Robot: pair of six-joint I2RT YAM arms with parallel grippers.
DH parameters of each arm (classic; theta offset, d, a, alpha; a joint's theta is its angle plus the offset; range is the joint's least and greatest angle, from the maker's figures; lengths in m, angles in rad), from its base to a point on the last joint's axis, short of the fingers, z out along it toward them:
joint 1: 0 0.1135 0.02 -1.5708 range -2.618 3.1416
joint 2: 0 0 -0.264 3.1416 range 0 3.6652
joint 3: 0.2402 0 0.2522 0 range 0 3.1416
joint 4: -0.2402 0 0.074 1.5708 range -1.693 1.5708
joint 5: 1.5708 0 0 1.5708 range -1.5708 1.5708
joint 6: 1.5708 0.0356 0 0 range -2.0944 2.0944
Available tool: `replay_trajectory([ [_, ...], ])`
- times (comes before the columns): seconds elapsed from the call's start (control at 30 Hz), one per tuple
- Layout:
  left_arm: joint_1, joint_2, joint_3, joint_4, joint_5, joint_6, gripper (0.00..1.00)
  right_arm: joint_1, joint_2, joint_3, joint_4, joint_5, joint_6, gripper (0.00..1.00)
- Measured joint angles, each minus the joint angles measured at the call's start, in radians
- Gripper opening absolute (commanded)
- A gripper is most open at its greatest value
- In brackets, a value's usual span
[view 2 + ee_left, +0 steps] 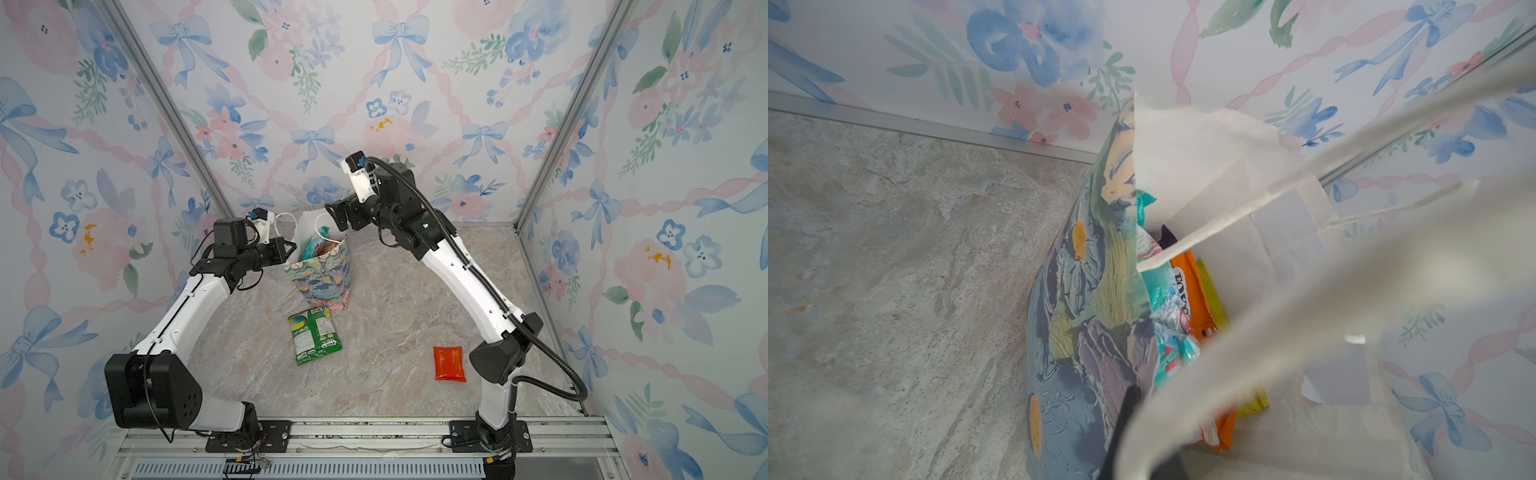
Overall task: Place the snacks into the paper bag
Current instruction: 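Move the right gripper down onto the green Spring Tea packet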
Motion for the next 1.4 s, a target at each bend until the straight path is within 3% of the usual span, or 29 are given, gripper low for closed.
replay_trajectory([
  [0.33, 0.0, 0.0, 0.0, 0.0, 0.0, 0.0, 0.0, 0.016, -0.312, -0.664, 0.065, 0.072, 0.196, 0.99],
  [0.53, 0.0, 0.0, 0.0, 0.0, 0.0, 0.0, 0.0, 0.079, -0.341, -0.885, 0.081, 0.092, 0.337, 0.89],
  [0.97, 0.0, 0.0, 0.0, 0.0, 0.0, 0.0, 0.0, 0.225, -0.1, -0.93, 0.237, 0.04, 0.5, 0.69],
  [1.4, 0.0, 0.0, 0.0, 0.0, 0.0, 0.0, 0.0, 0.287, 0.122, -0.793, 0.265, 0.026, 0.533, 0.64],
])
